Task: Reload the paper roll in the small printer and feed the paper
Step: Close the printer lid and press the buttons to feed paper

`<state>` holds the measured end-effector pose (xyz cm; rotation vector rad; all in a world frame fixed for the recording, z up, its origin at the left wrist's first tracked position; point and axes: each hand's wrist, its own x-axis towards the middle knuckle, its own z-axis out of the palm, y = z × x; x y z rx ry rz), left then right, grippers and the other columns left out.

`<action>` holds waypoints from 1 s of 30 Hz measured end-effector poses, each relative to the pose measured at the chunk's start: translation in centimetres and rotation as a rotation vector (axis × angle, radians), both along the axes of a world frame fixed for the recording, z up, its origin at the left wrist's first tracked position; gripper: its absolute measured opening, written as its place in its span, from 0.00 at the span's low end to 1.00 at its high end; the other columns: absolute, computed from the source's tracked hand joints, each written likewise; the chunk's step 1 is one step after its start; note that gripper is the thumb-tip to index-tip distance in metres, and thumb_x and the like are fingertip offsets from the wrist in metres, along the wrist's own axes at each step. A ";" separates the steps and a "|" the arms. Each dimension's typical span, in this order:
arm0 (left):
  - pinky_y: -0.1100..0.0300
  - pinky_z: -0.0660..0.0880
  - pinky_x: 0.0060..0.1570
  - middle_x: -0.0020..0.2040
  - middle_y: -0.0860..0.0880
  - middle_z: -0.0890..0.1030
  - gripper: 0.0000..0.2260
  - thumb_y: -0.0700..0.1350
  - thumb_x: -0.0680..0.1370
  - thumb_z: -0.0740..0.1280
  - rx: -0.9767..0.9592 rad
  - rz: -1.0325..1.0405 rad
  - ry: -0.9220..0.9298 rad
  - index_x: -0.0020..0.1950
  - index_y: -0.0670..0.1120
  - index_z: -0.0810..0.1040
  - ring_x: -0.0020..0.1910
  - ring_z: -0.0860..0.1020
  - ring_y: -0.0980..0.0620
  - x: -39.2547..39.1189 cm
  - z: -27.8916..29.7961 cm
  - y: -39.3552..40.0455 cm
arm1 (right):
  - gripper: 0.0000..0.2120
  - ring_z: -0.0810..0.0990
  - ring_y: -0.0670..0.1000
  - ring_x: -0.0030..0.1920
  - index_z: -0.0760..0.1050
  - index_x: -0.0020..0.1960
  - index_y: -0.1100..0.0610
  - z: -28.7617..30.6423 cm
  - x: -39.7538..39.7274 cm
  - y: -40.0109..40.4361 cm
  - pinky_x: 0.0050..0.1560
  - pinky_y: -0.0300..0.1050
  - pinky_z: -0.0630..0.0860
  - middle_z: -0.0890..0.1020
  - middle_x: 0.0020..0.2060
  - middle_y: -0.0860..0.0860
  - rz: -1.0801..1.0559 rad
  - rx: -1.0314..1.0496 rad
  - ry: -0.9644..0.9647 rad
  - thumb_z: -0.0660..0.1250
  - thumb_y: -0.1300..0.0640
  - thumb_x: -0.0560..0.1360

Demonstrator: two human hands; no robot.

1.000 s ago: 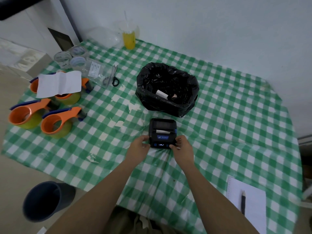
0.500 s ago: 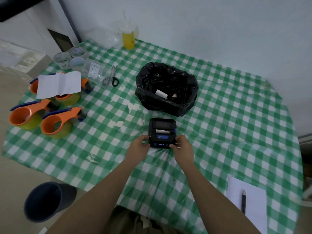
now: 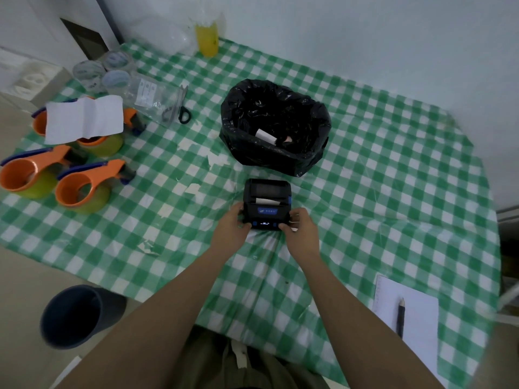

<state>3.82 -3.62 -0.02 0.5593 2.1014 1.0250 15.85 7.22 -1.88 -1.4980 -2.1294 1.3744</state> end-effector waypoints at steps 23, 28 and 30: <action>0.45 0.75 0.58 0.63 0.41 0.77 0.22 0.39 0.75 0.66 -0.027 0.050 0.030 0.68 0.46 0.64 0.59 0.78 0.42 0.8 -0.9 0.6 | 0.12 0.80 0.53 0.52 0.66 0.55 0.54 -0.6 0.3 -0.5 0.53 0.54 0.79 0.82 0.52 0.57 -0.031 -0.069 0.050 0.66 0.60 0.75; 0.45 0.75 0.57 0.62 0.42 0.79 0.22 0.40 0.75 0.66 -0.064 0.042 0.047 0.67 0.47 0.64 0.58 0.78 0.42 0.6 -1.0 0.6 | 0.13 0.80 0.54 0.51 0.65 0.56 0.54 -0.4 0.3 -0.5 0.50 0.50 0.78 0.82 0.52 0.57 -0.011 -0.061 0.041 0.66 0.60 0.75; 0.45 0.75 0.57 0.62 0.42 0.78 0.22 0.41 0.75 0.66 -0.068 0.042 0.051 0.67 0.47 0.64 0.58 0.78 0.42 0.6 -1.0 0.6 | 0.13 0.80 0.54 0.51 0.66 0.56 0.55 -0.4 0.3 -0.5 0.50 0.49 0.77 0.82 0.53 0.57 -0.009 -0.058 0.039 0.66 0.60 0.75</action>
